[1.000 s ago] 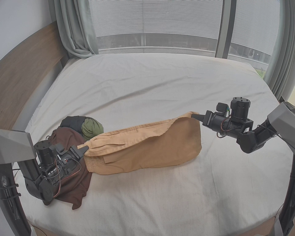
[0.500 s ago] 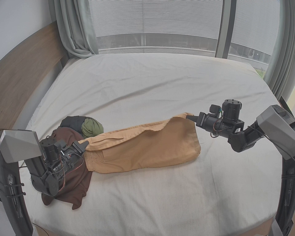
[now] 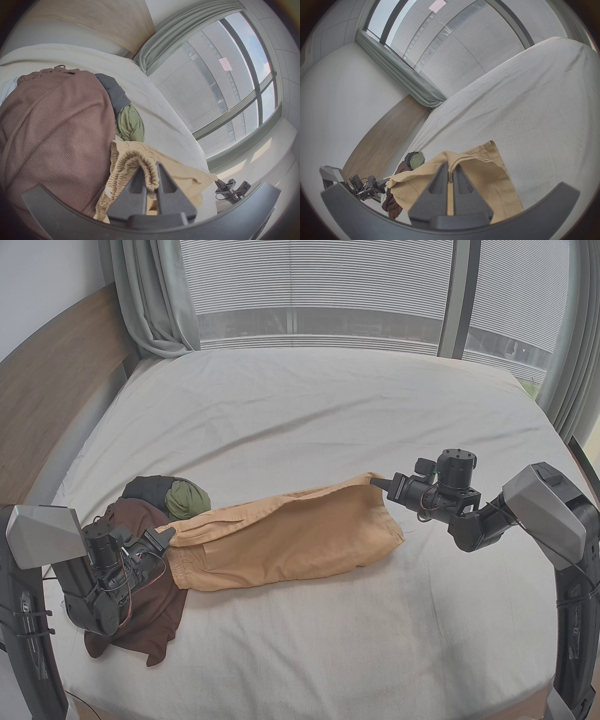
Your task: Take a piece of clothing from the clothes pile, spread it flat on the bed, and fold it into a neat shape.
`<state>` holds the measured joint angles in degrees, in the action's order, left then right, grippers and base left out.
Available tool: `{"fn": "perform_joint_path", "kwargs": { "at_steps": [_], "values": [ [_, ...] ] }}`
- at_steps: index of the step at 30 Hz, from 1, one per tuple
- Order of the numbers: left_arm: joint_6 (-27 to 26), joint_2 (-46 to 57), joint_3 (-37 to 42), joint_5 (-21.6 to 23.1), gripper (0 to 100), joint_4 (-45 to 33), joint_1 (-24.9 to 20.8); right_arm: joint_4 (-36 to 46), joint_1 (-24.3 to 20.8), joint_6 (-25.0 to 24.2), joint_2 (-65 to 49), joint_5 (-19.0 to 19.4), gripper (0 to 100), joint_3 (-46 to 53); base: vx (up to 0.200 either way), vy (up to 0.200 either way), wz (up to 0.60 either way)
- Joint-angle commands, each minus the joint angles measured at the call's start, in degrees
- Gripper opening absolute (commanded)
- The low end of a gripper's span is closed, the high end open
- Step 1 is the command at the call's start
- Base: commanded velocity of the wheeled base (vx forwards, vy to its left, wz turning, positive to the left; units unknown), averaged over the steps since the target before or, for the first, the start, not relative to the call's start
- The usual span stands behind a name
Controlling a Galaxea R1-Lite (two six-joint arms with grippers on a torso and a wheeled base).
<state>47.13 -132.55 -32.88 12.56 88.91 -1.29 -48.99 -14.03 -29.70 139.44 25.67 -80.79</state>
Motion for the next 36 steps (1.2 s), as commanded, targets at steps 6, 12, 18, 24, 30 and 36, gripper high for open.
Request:
{"fn": "perform_joint_path", "kwargs": {
  "at_steps": [6,12,18,24,30,36],
  "values": [
    [0.16,-0.52,-0.26,0.54,0,0.04,0.41,-0.05,0.14,-0.01,1.98,-0.10,0,-1.21,0.000,0.000,0.00],
    [0.16,-1.31,-0.78,0.54,0,0.04,-0.11,-0.14,0.06,0.08,2.16,-0.19,0,-1.30,0.000,0.000,0.00],
    [0.24,-1.92,-1.40,0.54,100,0.04,-0.29,-0.14,0.23,0.08,2.16,-0.19,100,-1.39,0.000,0.000,0.00],
    [-0.20,0.27,-2.01,-0.52,100,0.04,-0.47,-0.40,0.32,0.08,1.45,-1.06,100,-0.34,0.000,0.000,0.00],
    [-0.11,5.81,0.97,-0.34,100,0.04,-0.91,-0.40,-0.12,0.17,-3.91,-1.15,100,6.70,0.000,0.000,0.00],
    [-1.34,8.97,4.14,0.10,100,0.04,-1.52,-1.72,-0.21,2.36,-8.48,-1.15,100,15.40,0.000,0.000,0.00]
  ]
}}
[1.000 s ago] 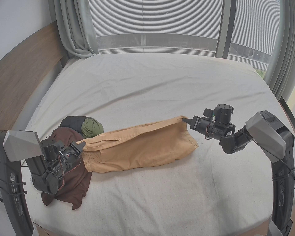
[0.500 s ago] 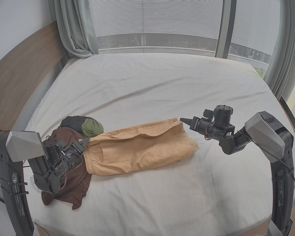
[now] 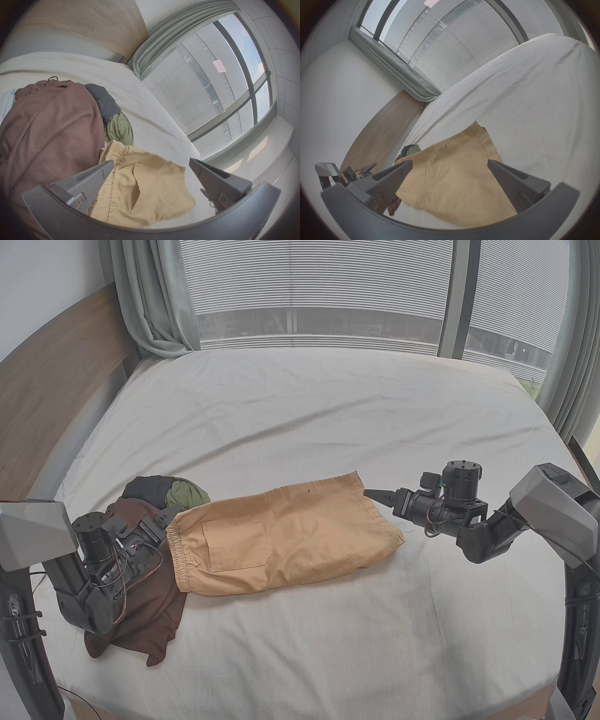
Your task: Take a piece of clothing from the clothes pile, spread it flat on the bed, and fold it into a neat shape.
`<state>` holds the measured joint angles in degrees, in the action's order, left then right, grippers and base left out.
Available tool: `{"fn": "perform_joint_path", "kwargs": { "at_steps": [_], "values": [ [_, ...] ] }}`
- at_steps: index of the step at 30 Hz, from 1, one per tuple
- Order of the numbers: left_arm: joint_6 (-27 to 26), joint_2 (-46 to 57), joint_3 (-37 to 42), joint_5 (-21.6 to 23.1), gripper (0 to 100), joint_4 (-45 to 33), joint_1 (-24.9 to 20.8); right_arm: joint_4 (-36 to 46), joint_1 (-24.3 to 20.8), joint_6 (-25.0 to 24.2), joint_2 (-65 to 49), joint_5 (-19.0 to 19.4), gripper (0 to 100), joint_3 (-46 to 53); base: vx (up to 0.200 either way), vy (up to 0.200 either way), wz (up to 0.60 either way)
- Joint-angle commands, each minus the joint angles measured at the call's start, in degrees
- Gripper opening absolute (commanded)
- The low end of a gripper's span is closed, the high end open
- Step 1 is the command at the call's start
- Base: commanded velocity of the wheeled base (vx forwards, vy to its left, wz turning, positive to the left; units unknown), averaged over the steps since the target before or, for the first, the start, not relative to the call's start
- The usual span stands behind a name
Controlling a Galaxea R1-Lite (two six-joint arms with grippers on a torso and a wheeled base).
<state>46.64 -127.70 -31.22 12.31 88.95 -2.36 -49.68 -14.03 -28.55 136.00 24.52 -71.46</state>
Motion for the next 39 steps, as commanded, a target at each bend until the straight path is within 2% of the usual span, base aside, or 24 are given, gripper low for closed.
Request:
{"fn": "perform_joint_path", "kwargs": {
  "at_steps": [1,7,13,16,19,29,39],
  "values": [
    [-1.47,4.30,2.74,0.61,100,-0.01,-0.54,-2.00,-0.12,1.22,-5.48,0.01,100,7.83,0.000,0.000,0.00],
    [-3.93,5.44,4.50,1.66,100,-0.01,-1.59,-4.90,-0.12,1.57,-5.83,-0.17,100,16.09,0.000,0.000,0.00],
    [-4.28,6.85,6.00,1.75,100,-0.01,-3.70,-4.90,0.06,2.45,-6.10,-1.31,100,19.34,0.000,0.000,0.00],
    [-6.48,6.93,7.23,1.75,100,-0.01,-4.75,-4.82,-0.03,2.45,-5.83,-1.31,100,20.66,0.000,0.000,0.00],
    [-8.41,6.67,7.58,1.75,100,-0.01,-5.19,-4.82,-0.12,2.45,-5.22,-1.49,100,20.92,0.000,0.000,0.00],
    [-10.08,5.88,8.28,1.40,100,-0.01,-5.37,-4.90,-0.38,2.45,-1.70,-2.54,100,19.78,0.000,0.000,0.00],
    [-10.17,5.88,8.19,1.31,100,-0.01,-5.37,-4.82,-3.55,1.74,5.33,-4.74,100,14.77,0.000,0.000,0.00]
  ]
}}
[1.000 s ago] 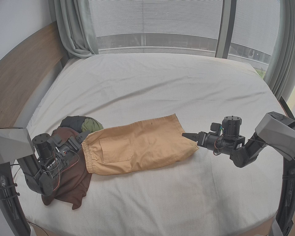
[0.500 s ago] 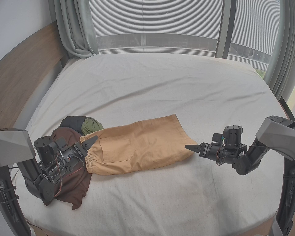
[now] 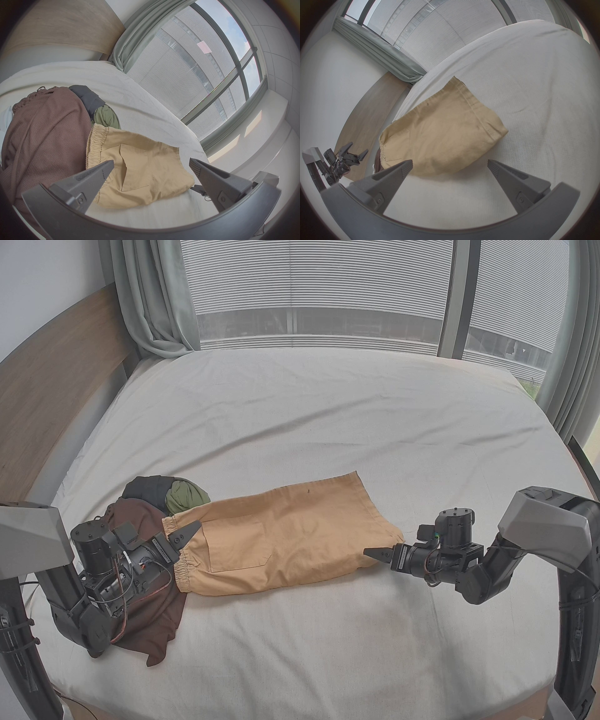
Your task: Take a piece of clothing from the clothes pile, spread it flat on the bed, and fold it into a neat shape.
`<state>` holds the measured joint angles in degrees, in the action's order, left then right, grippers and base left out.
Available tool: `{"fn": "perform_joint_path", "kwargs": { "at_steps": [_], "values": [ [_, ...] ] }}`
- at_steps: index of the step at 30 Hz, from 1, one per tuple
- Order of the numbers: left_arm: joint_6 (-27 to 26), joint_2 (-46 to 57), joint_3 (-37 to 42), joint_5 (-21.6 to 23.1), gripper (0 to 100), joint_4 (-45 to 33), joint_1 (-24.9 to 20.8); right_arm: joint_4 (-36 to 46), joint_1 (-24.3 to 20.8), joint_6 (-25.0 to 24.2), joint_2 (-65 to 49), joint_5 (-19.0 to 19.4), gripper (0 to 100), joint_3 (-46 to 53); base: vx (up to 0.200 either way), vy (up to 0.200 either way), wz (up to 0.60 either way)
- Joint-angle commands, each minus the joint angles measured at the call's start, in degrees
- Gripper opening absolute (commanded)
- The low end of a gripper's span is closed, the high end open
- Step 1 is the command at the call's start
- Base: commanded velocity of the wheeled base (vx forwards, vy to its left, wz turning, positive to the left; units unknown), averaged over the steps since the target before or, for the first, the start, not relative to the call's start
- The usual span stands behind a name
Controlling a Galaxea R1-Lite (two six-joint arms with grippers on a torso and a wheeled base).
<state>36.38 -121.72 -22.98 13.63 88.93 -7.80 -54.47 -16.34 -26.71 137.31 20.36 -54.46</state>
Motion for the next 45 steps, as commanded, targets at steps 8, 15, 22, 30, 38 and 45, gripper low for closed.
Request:
{"fn": "perform_joint_path", "kwargs": {
  "at_steps": [8,15,22,30,38,45],
  "values": [
    [0.10,-0.09,-0.05,0.08,100,0.01,0.16,0.59,-4.32,-1.68,8.06,-1.81,100,-7.24,0.000,0.000,0.00],
    [0.10,-0.18,-0.05,0.35,100,0.01,0.33,0.24,-6.78,-4.23,10.78,-2.43,100,-11.46,0.000,0.000,0.00],
    [0.01,-0.27,0.04,0.52,100,0.01,0.51,0.06,-7.92,-9.41,13.51,-3.75,100,-16.65,0.000,0.000,0.00],
    [0.01,-1.06,0.04,0.70,100,0.01,0.59,-0.11,-8.63,-12.05,13.77,-3.83,100,-18.76,0.000,0.000,0.00],
    [0.01,-1.59,-0.05,0.70,100,0.01,0.68,-0.20,-8.63,-12.31,14.82,-4.63,0,-19.11,0.000,0.000,0.00],
    [0.01,-1.76,0.13,0.70,100,0.01,0.59,-0.82,-8.63,-12.40,14.82,-5.33,0,-18.76,0.000,0.000,0.00]
  ]
}}
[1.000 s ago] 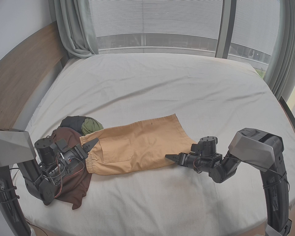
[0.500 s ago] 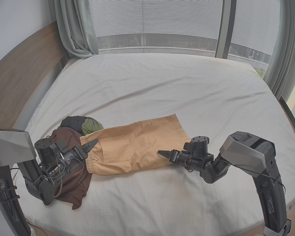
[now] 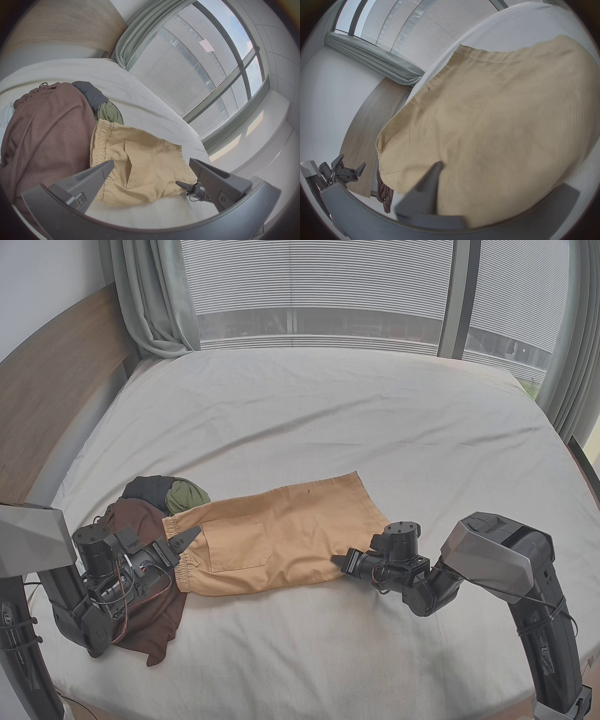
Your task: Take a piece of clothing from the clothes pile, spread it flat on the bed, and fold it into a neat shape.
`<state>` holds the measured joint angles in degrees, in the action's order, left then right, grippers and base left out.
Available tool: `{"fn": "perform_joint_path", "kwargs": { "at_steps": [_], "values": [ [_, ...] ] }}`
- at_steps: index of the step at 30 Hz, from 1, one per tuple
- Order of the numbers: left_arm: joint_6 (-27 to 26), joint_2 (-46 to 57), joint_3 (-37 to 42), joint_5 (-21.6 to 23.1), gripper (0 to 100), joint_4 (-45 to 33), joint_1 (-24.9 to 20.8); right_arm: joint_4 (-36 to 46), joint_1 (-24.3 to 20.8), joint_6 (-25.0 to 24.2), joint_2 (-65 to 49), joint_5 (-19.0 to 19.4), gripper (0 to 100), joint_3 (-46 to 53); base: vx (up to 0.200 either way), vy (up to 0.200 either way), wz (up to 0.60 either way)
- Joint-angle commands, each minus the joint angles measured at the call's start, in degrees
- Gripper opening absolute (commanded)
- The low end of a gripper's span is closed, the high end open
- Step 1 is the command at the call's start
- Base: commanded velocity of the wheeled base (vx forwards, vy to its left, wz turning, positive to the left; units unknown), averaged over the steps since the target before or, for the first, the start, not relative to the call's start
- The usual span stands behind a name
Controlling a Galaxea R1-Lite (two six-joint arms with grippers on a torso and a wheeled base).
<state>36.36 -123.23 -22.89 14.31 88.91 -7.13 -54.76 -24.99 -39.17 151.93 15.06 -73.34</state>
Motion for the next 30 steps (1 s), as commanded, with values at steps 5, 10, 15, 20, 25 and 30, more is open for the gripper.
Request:
{"fn": "perform_joint_path", "kwargs": {
  "at_steps": [5,10,15,20,25,30],
  "values": [
    [0.02,-0.87,0.04,0.01,100,0.13,-0.08,-3.95,0.38,0.41,-1.11,-0.29,0,4.87,0.000,0.000,0.00],
    [0.11,-1.04,0.04,0.01,100,0.04,-0.08,-5.27,0.91,1.46,-4.89,-0.64,0,10.32,0.000,0.000,0.00],
    [0.11,-1.57,0.13,1.16,100,0.04,-0.08,-7.47,2.05,5.42,-7.53,-1.52,0,17.79,0.000,0.000,0.00],
    [0.02,-2.62,0.13,1.16,100,0.04,-0.16,-11.25,3.19,6.65,-10.08,-1.78,0,25.35,0.000,0.000,0.00],
    [0.02,-2.62,0.22,1.16,100,0.13,-0.51,-15.82,3.90,7.09,-11.13,-1.78,0,31.68,0.000,0.000,0.00],
    [0.02,-2.62,0.39,1.16,100,0.04,-0.51,-16.78,4.95,7.70,-13.15,-1.78,0,36.25,0.000,0.000,0.00]
  ]
}}
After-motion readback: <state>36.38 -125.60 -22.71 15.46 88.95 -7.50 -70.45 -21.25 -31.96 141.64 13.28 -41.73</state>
